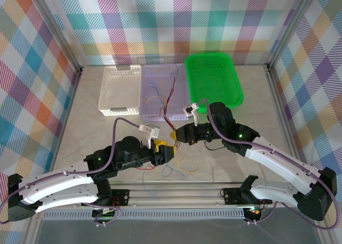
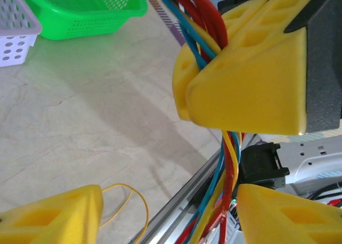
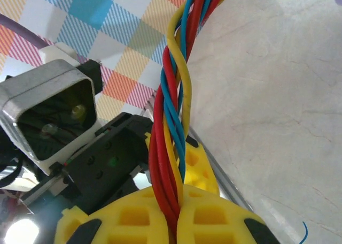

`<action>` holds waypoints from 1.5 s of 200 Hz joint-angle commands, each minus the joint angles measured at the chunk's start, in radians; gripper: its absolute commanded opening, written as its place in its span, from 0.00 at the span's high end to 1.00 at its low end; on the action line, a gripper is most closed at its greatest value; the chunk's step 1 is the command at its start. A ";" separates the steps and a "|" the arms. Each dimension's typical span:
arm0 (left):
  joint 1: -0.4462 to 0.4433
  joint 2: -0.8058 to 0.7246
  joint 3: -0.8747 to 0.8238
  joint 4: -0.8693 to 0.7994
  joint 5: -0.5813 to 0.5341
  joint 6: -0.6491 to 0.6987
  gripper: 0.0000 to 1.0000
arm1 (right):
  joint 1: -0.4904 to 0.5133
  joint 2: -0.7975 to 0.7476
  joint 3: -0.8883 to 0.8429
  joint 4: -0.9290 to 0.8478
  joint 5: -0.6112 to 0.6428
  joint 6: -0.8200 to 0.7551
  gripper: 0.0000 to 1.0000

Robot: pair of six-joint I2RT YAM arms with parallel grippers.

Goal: Untangle the cables

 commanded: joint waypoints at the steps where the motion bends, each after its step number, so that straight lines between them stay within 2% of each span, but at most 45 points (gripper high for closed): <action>1: -0.012 0.002 -0.028 0.089 0.034 0.008 0.44 | 0.000 -0.017 -0.012 0.077 -0.042 0.034 1.00; 53: -0.013 -0.005 -0.063 0.144 0.048 -0.015 0.62 | 0.000 -0.026 -0.041 0.141 -0.062 0.073 1.00; 94: -0.013 -0.031 -0.083 0.147 0.019 -0.028 1.00 | 0.000 -0.047 -0.051 0.148 -0.058 0.073 1.00; 109: -0.012 -0.045 -0.092 0.145 0.008 -0.034 1.00 | 0.000 -0.061 -0.052 0.132 -0.042 0.066 1.00; 145: -0.012 -0.070 -0.116 0.120 -0.044 -0.060 1.00 | 0.001 -0.108 -0.062 0.094 0.004 0.046 0.80; 167: -0.013 -0.067 -0.123 0.115 -0.064 -0.070 1.00 | -0.001 -0.132 -0.071 0.071 0.025 0.038 0.63; 184: -0.014 -0.065 -0.121 0.109 -0.077 -0.070 1.00 | -0.001 -0.152 -0.080 0.055 0.040 0.022 0.58; 246: -0.013 -0.055 -0.097 0.093 -0.072 -0.057 1.00 | -0.001 -0.120 -0.129 0.008 0.078 -0.046 0.54; 300: -0.013 -0.056 -0.092 0.082 -0.080 -0.057 1.00 | 0.008 -0.057 -0.187 0.097 0.018 -0.021 0.61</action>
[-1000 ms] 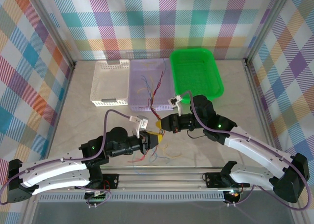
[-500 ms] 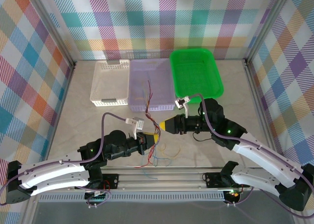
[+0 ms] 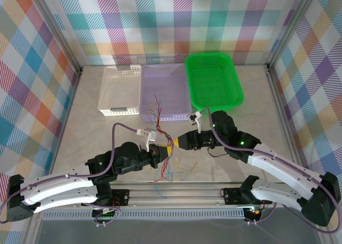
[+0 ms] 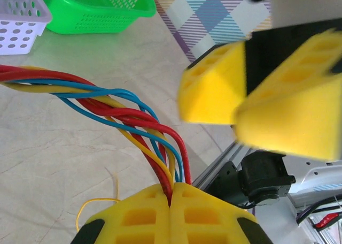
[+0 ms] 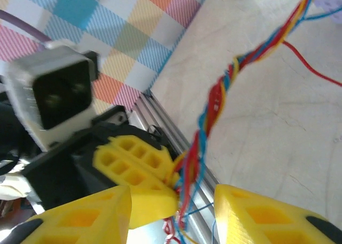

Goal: Untangle the cables

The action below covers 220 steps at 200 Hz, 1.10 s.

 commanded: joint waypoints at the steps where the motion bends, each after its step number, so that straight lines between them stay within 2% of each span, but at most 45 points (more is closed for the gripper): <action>1: 0.001 -0.005 0.024 -0.009 -0.020 0.004 1.00 | 0.007 0.005 -0.023 0.066 -0.035 -0.003 0.61; 31: 0.000 0.005 0.034 -0.018 -0.025 0.007 1.00 | 0.012 0.008 -0.033 0.094 -0.045 0.006 0.66; 86: 0.000 0.032 0.047 -0.030 -0.032 0.003 1.00 | 0.016 -0.025 -0.062 0.148 -0.057 0.032 0.63; 122: 0.000 0.039 0.064 -0.030 -0.035 0.006 1.00 | 0.027 0.006 -0.070 0.170 -0.070 0.040 0.64; 166: 0.000 0.048 0.069 -0.034 -0.034 0.008 1.00 | 0.045 0.029 -0.068 0.195 -0.068 0.040 0.73; 200: 0.000 0.041 0.070 -0.053 -0.040 0.009 1.00 | 0.045 0.002 -0.048 0.120 -0.007 0.006 0.98; 220: 0.000 0.032 0.074 -0.105 -0.059 0.010 1.00 | 0.045 -0.035 -0.025 0.014 0.075 -0.034 1.00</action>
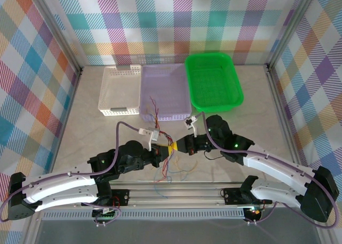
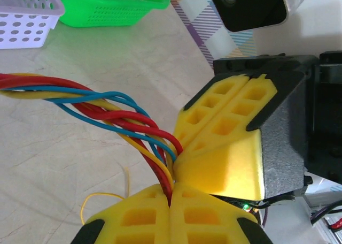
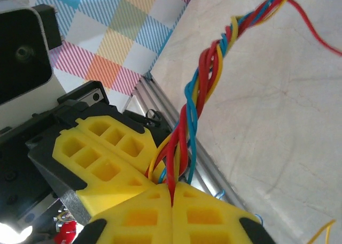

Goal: Untangle the cables

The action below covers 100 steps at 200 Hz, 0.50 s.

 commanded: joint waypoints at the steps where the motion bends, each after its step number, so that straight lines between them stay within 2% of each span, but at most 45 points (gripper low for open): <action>1: 0.001 -0.017 0.036 -0.047 -0.037 0.010 1.00 | 0.006 -0.053 0.039 -0.101 0.080 -0.059 1.00; 53: 0.000 0.008 0.080 -0.272 -0.067 0.034 1.00 | -0.022 -0.154 0.074 -0.260 0.215 -0.103 1.00; 100: 0.007 0.054 0.154 -0.492 -0.132 0.094 1.00 | -0.128 -0.249 0.132 -0.393 0.252 -0.112 1.00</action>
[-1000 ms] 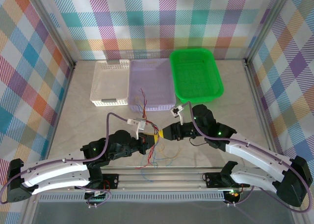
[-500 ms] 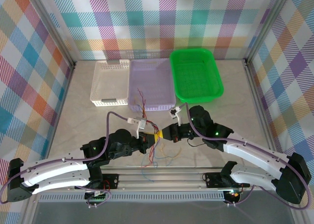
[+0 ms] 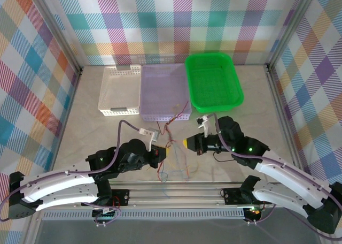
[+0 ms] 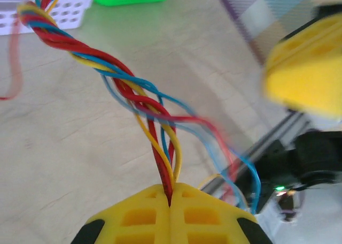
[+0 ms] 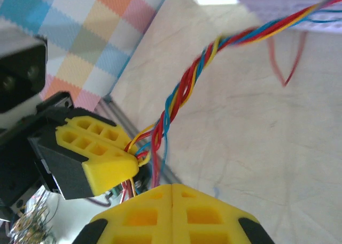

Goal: Untangle the cables

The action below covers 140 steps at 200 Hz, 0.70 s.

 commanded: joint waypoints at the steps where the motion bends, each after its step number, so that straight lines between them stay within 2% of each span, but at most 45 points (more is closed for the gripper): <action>1: 0.008 0.017 0.054 -0.203 -0.079 0.056 1.00 | -0.054 -0.051 0.068 -0.106 0.047 -0.024 1.00; 36: 0.027 0.040 0.114 -0.321 -0.108 0.114 1.00 | -0.136 -0.082 0.087 -0.118 -0.049 -0.028 1.00; 54: 0.031 0.047 0.124 -0.310 -0.083 0.134 1.00 | -0.137 -0.037 0.065 -0.044 -0.191 -0.026 1.00; 76: 0.031 0.058 0.120 -0.242 -0.005 0.159 1.00 | -0.135 0.045 0.016 0.093 -0.316 0.039 0.80; 84: 0.031 0.064 0.120 -0.219 0.015 0.167 1.00 | -0.134 0.071 -0.006 0.158 -0.342 0.073 0.71; 97: 0.031 0.084 0.123 -0.190 0.063 0.192 1.00 | -0.126 0.109 -0.019 0.224 -0.355 0.099 0.63; 114: 0.027 0.115 0.142 -0.180 0.114 0.222 1.00 | -0.113 0.170 -0.001 0.246 -0.356 0.099 0.58; 140: 0.012 0.132 0.181 -0.203 0.100 0.263 1.00 | -0.086 0.296 0.048 0.253 -0.379 0.101 0.53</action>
